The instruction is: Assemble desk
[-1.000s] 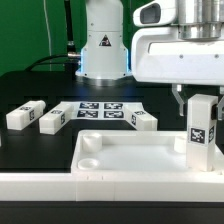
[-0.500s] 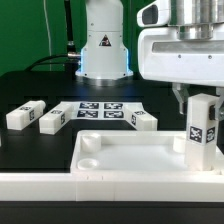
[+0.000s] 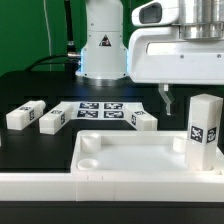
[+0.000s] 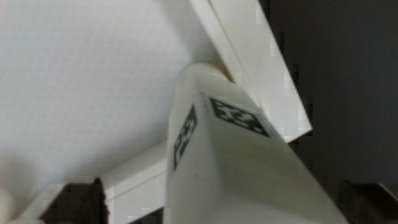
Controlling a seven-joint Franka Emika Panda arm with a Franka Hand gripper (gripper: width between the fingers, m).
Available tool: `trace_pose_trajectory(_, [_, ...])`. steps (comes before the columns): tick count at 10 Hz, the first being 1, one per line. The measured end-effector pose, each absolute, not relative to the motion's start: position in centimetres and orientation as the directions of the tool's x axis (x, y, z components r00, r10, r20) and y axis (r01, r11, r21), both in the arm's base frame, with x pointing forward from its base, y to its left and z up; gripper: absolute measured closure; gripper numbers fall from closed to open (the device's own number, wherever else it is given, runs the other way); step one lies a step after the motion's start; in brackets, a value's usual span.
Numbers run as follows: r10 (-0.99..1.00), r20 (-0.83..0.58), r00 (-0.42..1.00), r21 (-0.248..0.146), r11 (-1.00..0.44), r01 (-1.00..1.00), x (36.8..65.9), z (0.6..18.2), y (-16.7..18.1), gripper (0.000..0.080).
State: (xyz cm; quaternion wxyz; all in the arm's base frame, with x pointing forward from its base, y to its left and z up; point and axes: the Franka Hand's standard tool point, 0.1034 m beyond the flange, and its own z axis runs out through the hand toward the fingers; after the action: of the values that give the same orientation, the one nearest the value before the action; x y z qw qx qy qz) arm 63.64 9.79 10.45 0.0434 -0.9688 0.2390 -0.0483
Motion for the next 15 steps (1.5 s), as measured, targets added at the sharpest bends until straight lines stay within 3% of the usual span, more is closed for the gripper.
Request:
trace_pose_trajectory(5, [-0.061,0.109,0.992,-0.070,-0.996,-0.053,63.47,10.37,10.38,0.0151])
trace_pose_trajectory(10, [0.316,0.124,0.941,-0.015,-0.947,0.320,63.50,10.36,10.07,0.0151])
trace_pose_trajectory(12, [0.354,0.124,0.927,-0.010,-0.934,0.358,63.50,10.34,9.99,0.0151])
trace_pose_trajectory(13, [0.353,0.124,0.928,-0.010,-0.934,0.357,63.50,10.33,9.97,0.0255])
trace_pose_trajectory(14, [0.335,0.124,0.934,-0.014,-0.941,0.339,63.50,10.31,9.98,0.0255])
trace_pose_trajectory(15, [0.318,0.123,0.940,-0.016,-0.947,0.322,63.49,10.31,9.98,0.0450])
